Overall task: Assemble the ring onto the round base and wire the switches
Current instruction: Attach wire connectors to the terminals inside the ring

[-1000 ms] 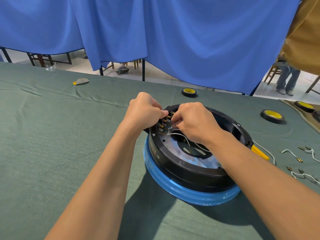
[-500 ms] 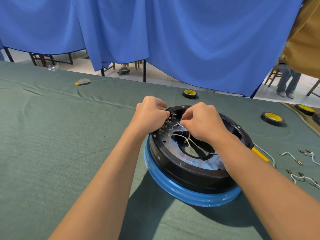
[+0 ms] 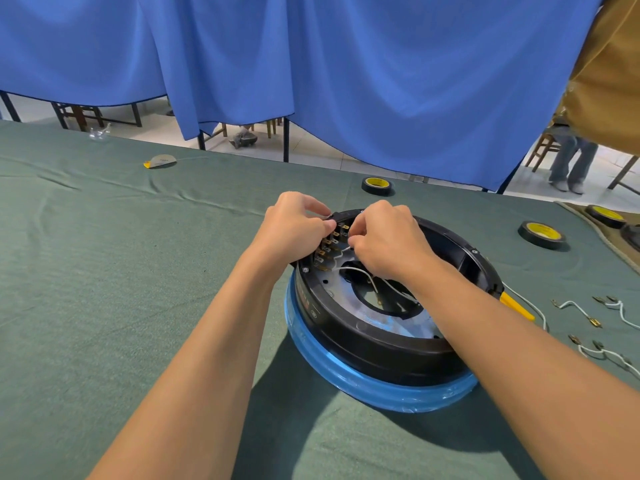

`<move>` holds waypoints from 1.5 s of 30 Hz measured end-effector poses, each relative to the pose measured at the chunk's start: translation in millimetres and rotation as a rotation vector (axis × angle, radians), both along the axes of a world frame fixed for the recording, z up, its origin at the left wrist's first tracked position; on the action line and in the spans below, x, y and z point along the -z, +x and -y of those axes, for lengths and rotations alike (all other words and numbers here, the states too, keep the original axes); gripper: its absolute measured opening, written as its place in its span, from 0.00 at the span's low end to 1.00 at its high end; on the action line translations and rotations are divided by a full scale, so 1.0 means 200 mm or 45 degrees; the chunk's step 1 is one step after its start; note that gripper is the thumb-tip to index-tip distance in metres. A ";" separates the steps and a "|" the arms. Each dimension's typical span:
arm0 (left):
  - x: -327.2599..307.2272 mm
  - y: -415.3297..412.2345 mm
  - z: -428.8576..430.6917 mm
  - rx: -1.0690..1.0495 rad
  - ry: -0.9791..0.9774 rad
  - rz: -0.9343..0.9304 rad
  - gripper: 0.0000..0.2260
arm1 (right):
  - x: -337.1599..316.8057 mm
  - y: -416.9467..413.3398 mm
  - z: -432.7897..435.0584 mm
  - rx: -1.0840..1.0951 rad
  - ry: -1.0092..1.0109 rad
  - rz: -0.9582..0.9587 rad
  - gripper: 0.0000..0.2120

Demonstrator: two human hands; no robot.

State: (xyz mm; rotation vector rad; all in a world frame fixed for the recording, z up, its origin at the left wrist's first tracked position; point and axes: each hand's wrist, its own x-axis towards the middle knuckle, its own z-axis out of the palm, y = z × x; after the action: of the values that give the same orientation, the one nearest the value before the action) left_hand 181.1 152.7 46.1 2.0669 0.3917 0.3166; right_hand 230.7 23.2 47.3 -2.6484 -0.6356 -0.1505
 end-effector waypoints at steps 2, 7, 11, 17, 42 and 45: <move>-0.02 -0.01 -0.01 0.040 0.028 -0.073 0.15 | -0.01 -0.03 0.00 -0.001 0.034 0.092 0.06; -0.13 -0.07 -0.06 -0.038 0.266 -0.125 0.21 | -0.02 -0.12 0.06 -0.342 0.089 0.078 0.05; -0.20 -0.11 -0.06 0.018 0.309 -0.197 0.20 | -0.03 -0.13 0.07 -0.409 -0.098 0.002 0.05; -0.18 -0.10 -0.04 0.005 0.372 -0.243 0.15 | -0.02 -0.13 0.06 -0.458 -0.067 0.044 0.06; -0.16 -0.10 -0.07 -0.056 0.209 -0.201 0.14 | 0.01 -0.12 0.05 -0.456 -0.057 0.091 0.04; -0.15 -0.10 -0.08 -0.064 0.210 -0.201 0.14 | 0.00 -0.11 0.06 -0.461 -0.098 0.075 0.04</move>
State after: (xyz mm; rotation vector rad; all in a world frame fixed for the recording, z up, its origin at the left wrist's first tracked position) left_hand 161.9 167.7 76.7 2.2546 0.5284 0.2223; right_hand 209.5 11.3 47.2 -2.5561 -1.1459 -0.0996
